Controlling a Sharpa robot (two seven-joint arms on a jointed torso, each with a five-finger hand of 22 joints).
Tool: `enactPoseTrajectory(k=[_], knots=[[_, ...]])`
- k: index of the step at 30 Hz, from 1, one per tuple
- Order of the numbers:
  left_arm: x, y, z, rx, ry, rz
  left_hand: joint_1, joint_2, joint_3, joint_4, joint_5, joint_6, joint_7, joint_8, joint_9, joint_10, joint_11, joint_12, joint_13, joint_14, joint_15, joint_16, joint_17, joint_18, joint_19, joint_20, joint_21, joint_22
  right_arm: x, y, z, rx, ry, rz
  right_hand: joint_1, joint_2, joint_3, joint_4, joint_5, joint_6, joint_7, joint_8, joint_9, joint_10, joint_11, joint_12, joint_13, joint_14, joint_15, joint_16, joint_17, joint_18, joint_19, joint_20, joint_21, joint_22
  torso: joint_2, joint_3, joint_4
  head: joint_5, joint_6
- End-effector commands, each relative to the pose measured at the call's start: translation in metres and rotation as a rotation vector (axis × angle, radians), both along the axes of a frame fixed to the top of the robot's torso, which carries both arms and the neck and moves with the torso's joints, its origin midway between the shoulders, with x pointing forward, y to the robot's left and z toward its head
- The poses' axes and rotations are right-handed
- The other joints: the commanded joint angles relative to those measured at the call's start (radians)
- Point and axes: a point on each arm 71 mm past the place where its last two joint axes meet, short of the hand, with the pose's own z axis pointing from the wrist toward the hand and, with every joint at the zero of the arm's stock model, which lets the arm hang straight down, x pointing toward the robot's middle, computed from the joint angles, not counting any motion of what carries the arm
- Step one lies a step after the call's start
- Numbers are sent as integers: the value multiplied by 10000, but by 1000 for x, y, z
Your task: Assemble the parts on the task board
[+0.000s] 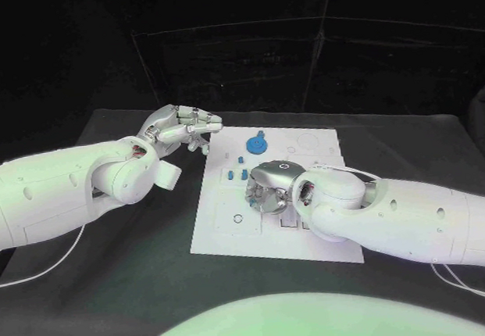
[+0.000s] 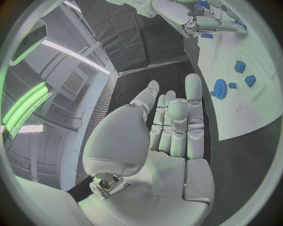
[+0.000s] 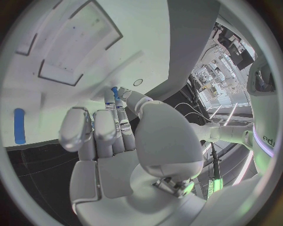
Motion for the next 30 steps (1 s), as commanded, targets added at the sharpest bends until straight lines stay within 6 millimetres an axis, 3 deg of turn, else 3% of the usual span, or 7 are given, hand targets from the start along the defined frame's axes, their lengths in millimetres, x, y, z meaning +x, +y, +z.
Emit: enactPoseTrajectory(k=[1,6,21,30], knots=[[0,-2,1,-112,58,-165,-19,114,-32,-22,18,-51,-7,53,-6,-55,18,56,-17,-53,24,-51,9,101,-47,10,-38,-15,1,0,1,-61,-92,-34,-89,-136,-56,45,-122,-328,38,-60,-87,-311,41,-101,-75,108,63,-73,-73,-161,-53,50,-42,-77,-2,2,-4,2,2],[0,-2,0,-78,134,-164,-32,118,-43,-16,17,-66,0,57,-8,-68,25,59,-18,-57,29,-52,-1,101,-49,14,-41,-17,0,1,1,-107,-89,23,-82,-297,-97,65,-270,-772,26,-49,-112,-755,109,-94,-164,46,114,-194,-299,-131,-130,111,-143,-228,1,7,-4,10,2],[0,-2,0,-62,223,-218,-45,121,-53,-9,17,-76,5,61,-8,-76,30,62,-18,-60,33,-55,-13,101,-49,17,-42,-20,-2,-1,6,440,-427,12,-74,-491,-202,90,-234,-1127,65,-49,-107,-1307,193,-29,-173,-45,180,-409,-666,-83,-245,179,-328,-498,0,22,-12,-25,2],[0,-1,-1,-77,231,-256,-30,109,-66,-26,17,-94,6,68,-10,-91,31,67,-19,-51,37,-37,20,102,-49,22,-43,-23,-3,-31,24,1804,-764,-690,-147,-679,-466,141,-203,-1240,83,3,-78,-1507,211,103,-151,-189,195,-809,-1268,10,-464,200,-671,-1017,-6,12,-26,-92,2]])
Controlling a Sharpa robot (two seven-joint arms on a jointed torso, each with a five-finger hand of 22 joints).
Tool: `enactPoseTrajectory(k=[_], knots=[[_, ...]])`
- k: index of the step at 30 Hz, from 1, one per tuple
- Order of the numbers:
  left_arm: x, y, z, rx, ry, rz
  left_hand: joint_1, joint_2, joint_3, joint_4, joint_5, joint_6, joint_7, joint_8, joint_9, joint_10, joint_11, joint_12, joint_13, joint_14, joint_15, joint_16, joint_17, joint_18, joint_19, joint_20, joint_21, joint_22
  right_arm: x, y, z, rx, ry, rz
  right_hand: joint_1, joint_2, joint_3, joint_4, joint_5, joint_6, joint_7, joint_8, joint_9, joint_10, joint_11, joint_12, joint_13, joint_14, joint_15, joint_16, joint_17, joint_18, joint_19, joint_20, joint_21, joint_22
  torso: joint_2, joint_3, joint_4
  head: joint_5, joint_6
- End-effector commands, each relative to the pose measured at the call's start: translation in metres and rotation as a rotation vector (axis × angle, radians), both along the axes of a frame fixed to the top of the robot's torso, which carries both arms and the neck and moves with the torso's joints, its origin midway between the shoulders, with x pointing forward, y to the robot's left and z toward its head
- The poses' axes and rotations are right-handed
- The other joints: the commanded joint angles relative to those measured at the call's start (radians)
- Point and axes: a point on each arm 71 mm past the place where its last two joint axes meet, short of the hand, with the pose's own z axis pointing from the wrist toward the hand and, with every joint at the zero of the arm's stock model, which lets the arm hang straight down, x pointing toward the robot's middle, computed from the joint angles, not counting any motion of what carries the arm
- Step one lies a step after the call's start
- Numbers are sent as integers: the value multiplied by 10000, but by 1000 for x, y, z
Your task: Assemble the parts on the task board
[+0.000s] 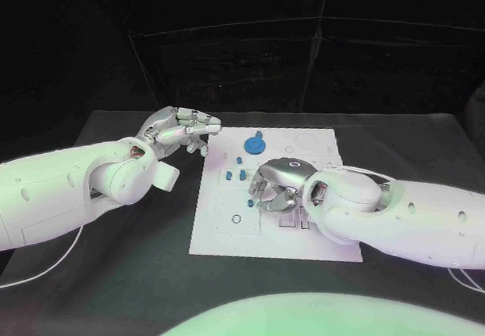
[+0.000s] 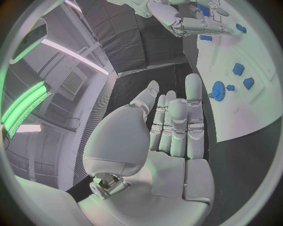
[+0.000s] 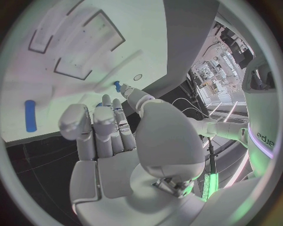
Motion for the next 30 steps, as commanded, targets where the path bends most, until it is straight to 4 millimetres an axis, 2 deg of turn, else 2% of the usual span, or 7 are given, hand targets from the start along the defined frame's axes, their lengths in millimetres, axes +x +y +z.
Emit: enactPoseTrajectory(k=[1,13,16,17,18,23,30], knots=[[0,-1,1,-120,7,-144,7,72,-66,-25,17,-94,6,68,-9,-55,-6,67,-11,-51,37,-38,21,101,-49,22,-44,-16,4,-10,16,1305,-355,-424,10,-77,-92,2,46,-22,-26,34,23,-25,-19,93,20,-91,11,-98,-102,18,-73,3,-86,-86,3,-7,-7,-37,10],[1,-2,2,-220,-192,-172,12,77,-67,-28,16,-93,5,75,-8,-54,-7,72,-11,-63,37,-53,-18,102,-50,23,-44,-17,30,-82,44,1467,-146,-1614,2,-273,-630,47,393,-125,-57,2,12,-395,-31,205,-4,-97,-7,-289,-380,72,-183,-15,-365,-466,-16,-28,-49,-345,302],[2,-2,2,-241,-241,-178,14,87,-67,-27,17,-88,3,83,-6,-50,-7,78,-9,-74,38,-65,-48,102,-52,25,-46,-18,36,-94,44,1026,-261,-1724,129,-259,-1655,200,645,-493,78,15,14,-1235,117,71,23,-170,148,-483,-688,213,-466,112,-921,-1296,-18,-20,-83,-461,379],[2,-3,2,-245,-251,-180,14,87,-67,-27,17,-88,3,83,-6,-50,-7,78,-9,-74,38,-65,-48,102,-52,25,-46,-18,37,-95,43,932,-275,-1731,152,-264,-1848,241,637,-533,56,7,12,-1321,128,71,14,-179,139,-504,-727,221,-483,123,-969,-1365,-17,-18,-84,-479,385],[2,-3,3,-252,-266,-188,14,87,-67,-27,17,-88,3,83,-6,-50,-7,78,-9,-74,38,-65,-48,102,-52,25,-46,-18,38,-98,43,725,-293,-1728,466,-78,-2557,416,650,-583,36,52,33,-1444,189,216,43,-178,122,-511,-778,254,-476,126,-1067,-1487,-12,-17,-56,-536,397],[3,-4,3,-271,-288,-216,15,99,-67,-25,17,-85,2,91,-4,-46,-8,84,-8,-85,39,-74,-70,102,-56,26,-48,-20,41,-104,38,-143,-176,-1658,813,-43,-3471,897,662,-778,-150,12,19,-1724,147,411,22,-90,166,-343,-622,222,-382,169,-1093,-1520,-11,-17,-10,-754,419],[3,-5,2,-302,-292,-274,28,99,-68,-36,17,-89,1,97,-4,-47,-10,88,-8,-94,39,-80,-83,102,-61,28,-51,-22,43,-101,31,-1018,130,-1435,1032,-9,-3762,1211,610,-830,-239,22,25,-1757,158,576,28,-40,153,-218,-487,223,-338,168,-1092,-1520,3,-8,-18,-761,423]])
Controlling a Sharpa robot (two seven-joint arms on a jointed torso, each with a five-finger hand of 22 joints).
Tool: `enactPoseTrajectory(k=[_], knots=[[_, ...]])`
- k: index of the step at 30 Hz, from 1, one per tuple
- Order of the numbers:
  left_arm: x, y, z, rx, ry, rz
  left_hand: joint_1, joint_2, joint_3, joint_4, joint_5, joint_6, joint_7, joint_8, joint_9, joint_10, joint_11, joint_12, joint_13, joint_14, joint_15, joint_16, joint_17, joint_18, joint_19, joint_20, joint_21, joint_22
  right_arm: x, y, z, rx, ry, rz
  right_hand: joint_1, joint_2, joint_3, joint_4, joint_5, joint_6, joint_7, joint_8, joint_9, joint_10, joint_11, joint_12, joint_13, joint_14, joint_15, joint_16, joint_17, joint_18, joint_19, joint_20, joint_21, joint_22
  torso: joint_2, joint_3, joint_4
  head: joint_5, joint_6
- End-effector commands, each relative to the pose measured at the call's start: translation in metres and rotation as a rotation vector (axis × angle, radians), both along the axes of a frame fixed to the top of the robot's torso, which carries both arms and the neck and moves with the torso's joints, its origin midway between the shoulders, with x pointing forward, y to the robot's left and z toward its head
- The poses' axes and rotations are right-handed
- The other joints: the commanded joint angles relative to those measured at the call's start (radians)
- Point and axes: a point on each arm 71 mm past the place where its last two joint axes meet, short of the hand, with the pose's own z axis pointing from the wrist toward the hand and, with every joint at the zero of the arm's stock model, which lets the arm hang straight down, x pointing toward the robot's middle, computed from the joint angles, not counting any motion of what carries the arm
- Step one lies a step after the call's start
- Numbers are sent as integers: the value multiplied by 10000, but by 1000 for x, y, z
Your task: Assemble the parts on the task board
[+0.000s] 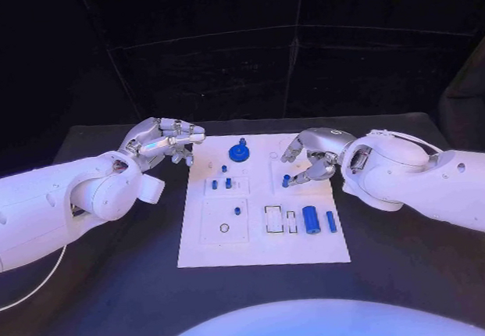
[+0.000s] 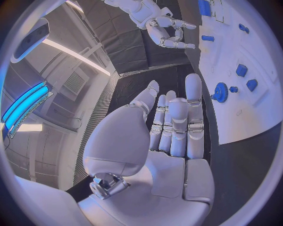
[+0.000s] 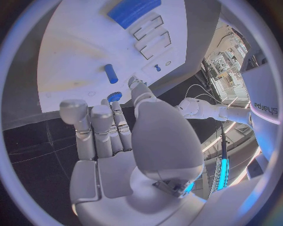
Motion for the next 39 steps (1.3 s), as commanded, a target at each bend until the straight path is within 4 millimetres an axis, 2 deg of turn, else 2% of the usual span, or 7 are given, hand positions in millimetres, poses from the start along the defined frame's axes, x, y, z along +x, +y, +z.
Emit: enactPoseTrajectory(k=[1,12,17,19,22,27,39], knots=[[0,-2,2,-196,-143,-157,34,99,-40,-13,17,-91,0,65,-4,-48,-11,51,-10,-60,4,-39,-6,103,-63,28,-53,-17,0,4,-6,-974,391,399,155,86,-47,63,12,-18,16,35,13,-21,-28,105,7,123,6,122,131,59,91,-2,-22,40,6,4,1,20,5],[0,-2,2,-210,-145,-181,72,104,-37,-41,18,-104,0,75,-4,-56,-12,57,-11,-71,3,-39,-7,105,-72,30,-58,-21,9,15,-12,-1351,444,429,719,771,364,-123,-240,461,141,151,51,709,-196,689,8,140,-114,199,152,21,264,-101,110,202,8,-13,18,32,4],[0,-2,2,-205,-140,-179,72,104,-37,-41,18,-104,0,75,-4,-56,-12,57,-11,-71,3,-39,-7,105,-72,30,-58,-21,11,18,-14,-1451,505,487,1006,1151,1177,-239,-678,1104,158,321,88,1221,-237,761,-52,199,-160,349,323,-24,383,-143,259,411,6,-7,7,39,-30],[1,-2,2,-204,-136,-182,72,104,-37,-41,18,-104,0,75,-4,-56,-12,57,-11,-71,3,-39,-7,105,-72,30,-58,-21,11,19,-15,-1493,538,500,1075,1173,1540,-297,-729,1304,139,353,88,1423,-268,732,-54,218,-191,412,394,-36,419,-161,316,487,8,-8,4,44,-37],[1,-3,2,-204,-128,-189,90,114,-34,-53,18,-110,2,82,-4,-60,-11,60,-13,-75,3,-37,-4,106,-76,31,-61,-23,12,19,-16,-1570,599,520,1059,1136,1842,-332,-763,1480,128,379,88,1611,-298,696,-52,238,-206,482,476,-58,468,-180,399,606,-1,-5,3,46,-48],[1,-3,2,-189,-107,-181,91,117,-33,-54,18,-111,3,83,-4,-61,-10,60,-13,-76,3,-37,-5,107,-77,31,-61,-24,12,20,-18,-1659,680,557,735,795,2558,-367,-809,1718,102,303,42,1911,-329,453,-53,266,-231,647,642,-97,547,-209,563,825,-4,-10,-6,38,-58],[1,-2,1,-164,-79,-164,105,151,-23,-57,18,-119,6,92,-4,-67,-8,63,-15,-83,5,-37,-11,108,-80,33,-63,-26,13,23,-21,-1689,737,588,419,486,3068,-423,-883,1795,108,184,16,2056,-338,236,-48,240,-225,679,619,-98,538,-219,600,857,-1,-18,9,22,-78]])
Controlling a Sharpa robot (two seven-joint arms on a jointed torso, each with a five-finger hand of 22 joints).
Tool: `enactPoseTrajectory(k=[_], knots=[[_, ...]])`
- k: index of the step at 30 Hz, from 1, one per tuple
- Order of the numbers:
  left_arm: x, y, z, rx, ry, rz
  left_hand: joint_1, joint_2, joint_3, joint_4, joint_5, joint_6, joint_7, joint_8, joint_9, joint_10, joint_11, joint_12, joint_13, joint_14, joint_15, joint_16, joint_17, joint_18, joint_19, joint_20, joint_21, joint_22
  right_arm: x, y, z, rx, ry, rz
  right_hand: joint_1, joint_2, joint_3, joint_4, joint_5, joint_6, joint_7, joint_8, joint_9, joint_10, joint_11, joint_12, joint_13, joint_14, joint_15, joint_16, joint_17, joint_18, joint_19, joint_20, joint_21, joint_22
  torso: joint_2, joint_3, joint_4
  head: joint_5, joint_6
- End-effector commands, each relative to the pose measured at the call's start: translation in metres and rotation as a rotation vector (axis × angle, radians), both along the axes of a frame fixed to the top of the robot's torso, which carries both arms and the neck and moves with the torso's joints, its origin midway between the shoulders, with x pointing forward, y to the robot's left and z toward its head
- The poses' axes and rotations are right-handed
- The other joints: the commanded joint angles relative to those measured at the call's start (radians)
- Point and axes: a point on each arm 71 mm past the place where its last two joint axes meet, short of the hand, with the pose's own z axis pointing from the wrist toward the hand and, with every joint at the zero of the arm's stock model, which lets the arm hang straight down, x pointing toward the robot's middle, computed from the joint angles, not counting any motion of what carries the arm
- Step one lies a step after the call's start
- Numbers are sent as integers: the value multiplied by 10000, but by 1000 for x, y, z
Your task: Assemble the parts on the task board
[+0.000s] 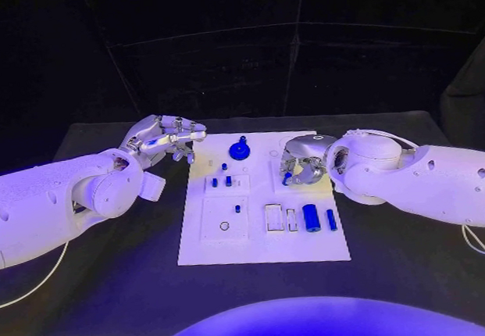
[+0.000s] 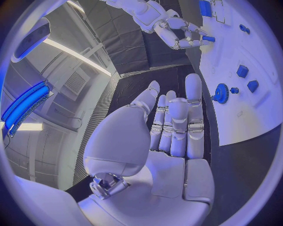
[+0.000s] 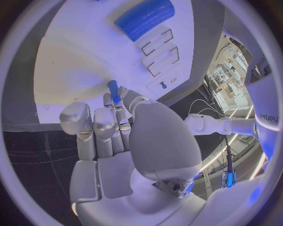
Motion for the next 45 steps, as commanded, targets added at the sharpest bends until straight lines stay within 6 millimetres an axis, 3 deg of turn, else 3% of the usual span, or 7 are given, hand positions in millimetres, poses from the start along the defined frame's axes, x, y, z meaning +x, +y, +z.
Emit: enactPoseTrajectory(k=[1,8,17,26,32,39,45], knots=[[0,-1,1,-115,-56,-85,26,72,5,-30,19,-47,5,56,-4,-68,-8,63,-16,-83,5,-38,-13,107,-46,-1,-63,-10,0,1,-1,-131,30,74,-70,-60,67,6,-59,84,9,-64,-16,96,-5,-50,-3,6,-62,43,-16,-97,54,-20,14,-9,-1,-9,12,1,-13],[0,-1,1,-110,-48,-83,35,89,9,-33,18,-55,8,61,-5,-74,-6,65,-18,-87,6,-37,-16,108,-48,0,-64,-12,1,2,-2,-73,-6,66,-94,-112,239,-53,-79,83,16,-105,-20,126,-2,-107,0,-7,-68,38,-38,-97,45,-22,15,-10,-1,-12,4,16,-13],[0,-1,1,-101,-42,-72,35,89,9,-33,18,-55,8,61,-5,-74,-6,65,-18,-87,6,-37,-16,108,-48,0,-64,-12,0,4,5,670,-665,14,48,0,767,-325,-145,407,2,-17,33,622,-84,-12,59,3,-141,122,75,-137,128,-74,188,259,2,1,15,52,-11],[1,0,1,-95,-60,-41,91,200,59,-50,19,-80,10,85,-6,-99,-5,69,-27,-97,7,-28,-18,110,-54,4,-66,-17,-12,0,19,1642,-1407,-71,45,98,1068,-547,-777,487,-13,-72,16,849,-136,-36,62,67,-191,329,356,-230,312,-149,541,789,-38,-28,-30,87,-9],[1,1,1,-98,-78,-34,104,220,69,-55,19,-86,11,90,-7,-105,-5,69,-29,-105,8,-34,-35,111,-57,4,-67,-18,-26,2,31,2296,-1838,196,88,99,1126,-622,-778,447,-3,-114,3,857,-130,-57,61,74,-189,369,410,-240,326,-153,583,848,-1,3,7,138,8],[2,0,1,-93,-97,-25,104,220,69,-55,19,-86,11,90,-7,-105,-5,69,-29,-105,8,-34,-35,111,-57,4,-67,-18,-41,31,39,2996,-1701,1233,126,100,1189,-691,-748,437,12,-137,-2,840,-115,-87,56,75,-182,387,426,-241,323,-153,598,861,-2,-3,13,401,22],[4,0,1,-82,-124,-19,110,228,74,-59,18,-90,13,92,-7,-110,-4,69,-31,-112,8,-39,-49,111,-59,5,-68,-19,-50,71,40,3043,-1772,2458,84,105,1200,-685,-753,421,31,-154,-7,819,-95,-111,52,78,-169,408,453,-247,325,-148,616,885,7,-5,23,611,-14]])
